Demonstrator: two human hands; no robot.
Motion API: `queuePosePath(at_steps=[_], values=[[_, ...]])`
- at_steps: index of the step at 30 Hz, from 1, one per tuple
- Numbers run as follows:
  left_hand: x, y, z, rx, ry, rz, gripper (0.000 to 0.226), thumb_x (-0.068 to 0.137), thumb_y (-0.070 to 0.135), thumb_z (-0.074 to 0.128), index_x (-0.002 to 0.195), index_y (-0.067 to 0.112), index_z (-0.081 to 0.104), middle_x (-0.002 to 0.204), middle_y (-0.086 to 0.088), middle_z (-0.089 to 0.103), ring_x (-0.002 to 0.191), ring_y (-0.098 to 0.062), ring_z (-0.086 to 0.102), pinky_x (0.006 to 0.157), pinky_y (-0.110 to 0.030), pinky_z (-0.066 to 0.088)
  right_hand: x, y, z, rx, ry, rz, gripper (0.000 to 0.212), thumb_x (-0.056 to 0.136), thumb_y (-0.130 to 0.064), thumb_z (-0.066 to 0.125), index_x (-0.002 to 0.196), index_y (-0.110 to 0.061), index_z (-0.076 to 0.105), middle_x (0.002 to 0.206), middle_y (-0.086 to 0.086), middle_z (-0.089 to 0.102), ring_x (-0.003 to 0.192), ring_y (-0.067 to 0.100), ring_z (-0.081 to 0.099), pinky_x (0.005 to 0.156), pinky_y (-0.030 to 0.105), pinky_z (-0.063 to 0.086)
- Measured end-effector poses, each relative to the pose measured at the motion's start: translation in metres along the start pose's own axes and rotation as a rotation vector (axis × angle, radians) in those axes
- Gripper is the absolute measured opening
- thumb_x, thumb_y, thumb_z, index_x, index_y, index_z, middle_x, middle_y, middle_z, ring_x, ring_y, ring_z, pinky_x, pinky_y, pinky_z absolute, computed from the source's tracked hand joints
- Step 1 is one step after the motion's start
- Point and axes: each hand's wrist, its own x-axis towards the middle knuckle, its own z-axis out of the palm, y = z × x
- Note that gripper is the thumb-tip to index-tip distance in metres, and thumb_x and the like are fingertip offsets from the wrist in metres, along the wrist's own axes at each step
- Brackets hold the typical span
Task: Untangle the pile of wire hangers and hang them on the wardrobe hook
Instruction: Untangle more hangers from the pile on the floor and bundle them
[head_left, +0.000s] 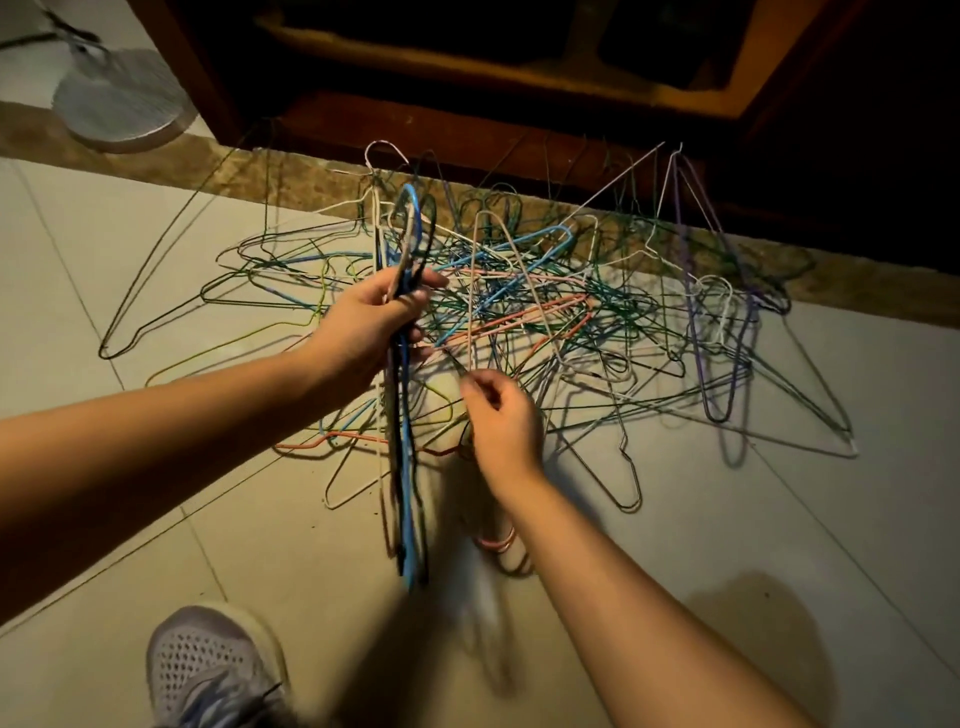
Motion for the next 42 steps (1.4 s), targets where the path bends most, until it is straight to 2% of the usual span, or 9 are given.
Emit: queuePosePath(at_steps=[7,12,17,22,27,31,34,38,42], values=[[0.005,0.0,-0.013,0.196,-0.003,0.023,0.028,0.097,0.006,0.039,0.095,0.021,0.063,0.067,0.001,0.035,0.056,-0.009,0.032,0.054,-0.025,0.027,0.03,0.061,-0.053,-0.361,0.17,0.213,0.028,0.092,-0.025,0.056,0.118,-0.016,0.055,0.112,0.007,0.062,0.096,0.024,0.057,0.068,0.023,0.034],[0.009,-0.005,-0.014,0.249,0.016,0.029,0.023,0.094,0.006,0.045,0.095,0.019,0.063,0.07,0.001,0.045,0.056,-0.008,0.044,0.051,-0.022,0.047,0.05,0.064,-0.058,-0.272,0.148,0.285,0.039,0.095,-0.025,0.052,0.131,-0.014,0.044,0.103,0.007,0.062,0.078,0.018,0.052,0.064,0.023,0.035],[0.011,-0.016,-0.019,0.256,0.048,0.069,0.025,0.094,0.004,0.045,0.092,0.02,0.064,0.076,-0.002,0.055,0.054,-0.003,0.057,0.056,-0.021,0.054,0.067,0.059,-0.059,-0.312,0.159,0.333,0.02,0.091,-0.028,0.054,0.106,-0.018,0.064,0.102,0.005,0.067,0.088,0.025,0.058,0.067,0.024,0.038],[0.018,-0.013,-0.018,0.24,0.089,0.064,0.024,0.094,0.003,0.045,0.088,0.018,0.062,0.081,-0.005,0.056,0.065,-0.01,0.061,0.06,-0.021,0.057,0.06,0.052,-0.065,-0.48,0.234,0.344,0.02,0.085,-0.03,0.054,0.082,-0.015,0.066,0.077,0.001,0.058,0.075,0.026,0.053,0.064,0.028,0.043],[0.012,-0.007,-0.008,0.192,0.103,0.08,0.024,0.094,0.001,0.042,0.085,0.015,0.059,0.081,-0.003,0.055,0.054,-0.001,0.061,0.058,-0.02,0.057,0.054,0.063,-0.056,-0.2,0.312,0.279,0.017,0.089,-0.021,0.054,0.097,-0.014,0.067,0.1,0.006,0.067,0.083,0.02,0.055,0.063,0.022,0.032],[0.008,-0.008,-0.015,0.179,0.101,0.083,0.024,0.095,0.002,0.043,0.086,0.016,0.06,0.079,-0.004,0.055,0.055,-0.003,0.061,0.055,-0.02,0.055,0.047,0.072,-0.053,0.055,0.375,0.238,0.026,0.088,-0.015,0.06,0.114,-0.013,0.062,0.103,0.005,0.064,0.088,0.016,0.056,0.074,0.023,0.043],[0.009,-0.011,-0.019,0.188,0.116,0.06,0.024,0.095,0.004,0.043,0.086,0.017,0.061,0.079,-0.003,0.055,0.06,-0.007,0.06,0.059,-0.022,0.057,0.047,0.075,-0.049,0.219,0.468,0.295,0.022,0.084,-0.007,0.062,0.102,-0.02,0.063,0.094,0.001,0.063,0.085,0.018,0.058,0.075,0.03,0.049],[0.012,-0.015,-0.022,0.194,0.116,0.051,0.024,0.095,0.004,0.044,0.086,0.019,0.061,0.078,-0.002,0.055,0.063,-0.009,0.059,0.065,-0.025,0.057,0.054,0.066,-0.047,0.706,0.532,0.374,0.032,0.085,0.014,0.049,0.079,-0.017,0.05,0.075,0.002,0.054,0.066,0.015,0.059,0.048,0.017,0.047],[0.014,-0.017,-0.029,0.202,0.087,0.061,0.024,0.095,0.004,0.045,0.087,0.018,0.062,0.078,-0.002,0.055,0.06,-0.005,0.061,0.064,-0.025,0.058,0.059,0.063,-0.053,0.764,0.589,0.339,0.035,0.084,0.02,0.043,0.076,-0.015,0.044,0.073,0.006,0.052,0.057,0.013,0.057,0.042,0.016,0.043]])
